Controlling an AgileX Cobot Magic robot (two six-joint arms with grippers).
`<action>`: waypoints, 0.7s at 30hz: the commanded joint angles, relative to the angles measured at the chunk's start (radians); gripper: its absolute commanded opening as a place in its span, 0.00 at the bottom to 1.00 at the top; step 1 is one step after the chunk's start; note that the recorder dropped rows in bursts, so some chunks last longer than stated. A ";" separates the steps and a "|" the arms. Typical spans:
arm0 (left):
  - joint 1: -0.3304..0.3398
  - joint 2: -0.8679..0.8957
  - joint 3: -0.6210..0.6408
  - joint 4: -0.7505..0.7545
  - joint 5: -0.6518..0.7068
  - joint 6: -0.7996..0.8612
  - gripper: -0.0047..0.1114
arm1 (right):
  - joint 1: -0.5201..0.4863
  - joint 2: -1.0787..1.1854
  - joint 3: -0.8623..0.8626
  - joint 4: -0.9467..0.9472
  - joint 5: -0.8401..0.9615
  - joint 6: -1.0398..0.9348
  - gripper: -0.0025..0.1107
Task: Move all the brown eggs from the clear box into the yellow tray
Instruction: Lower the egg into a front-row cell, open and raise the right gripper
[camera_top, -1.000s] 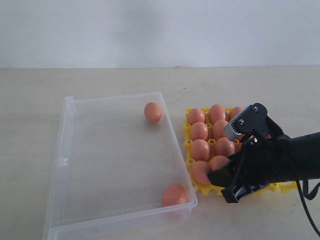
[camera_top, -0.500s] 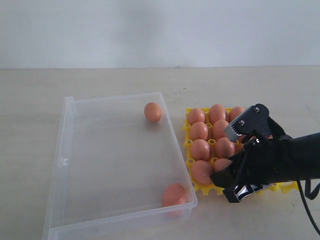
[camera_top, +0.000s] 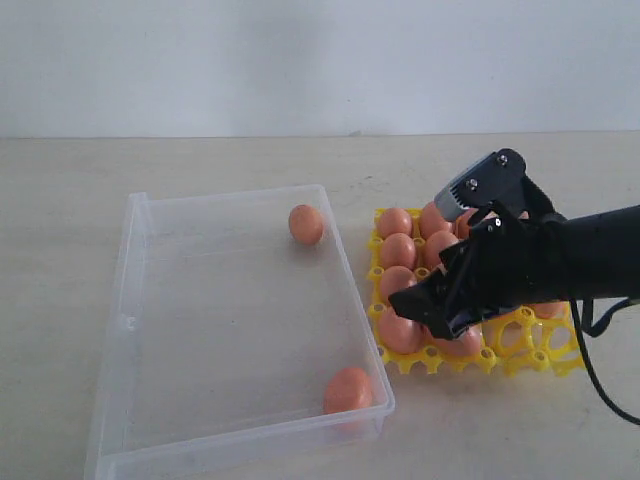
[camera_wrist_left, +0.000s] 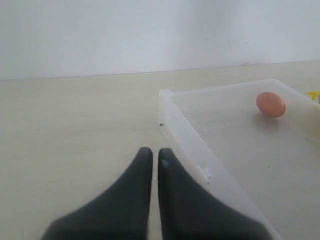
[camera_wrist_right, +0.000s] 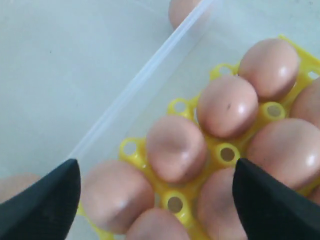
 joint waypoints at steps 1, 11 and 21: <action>-0.005 -0.002 0.004 0.002 -0.007 0.001 0.08 | 0.000 -0.037 -0.028 0.006 0.039 0.127 0.67; -0.005 -0.002 0.004 0.002 -0.007 0.001 0.08 | 0.000 -0.138 -0.028 -0.607 0.118 0.677 0.05; -0.005 -0.002 0.004 0.002 -0.007 0.001 0.08 | 0.000 -0.134 -0.028 -0.945 0.100 0.968 0.04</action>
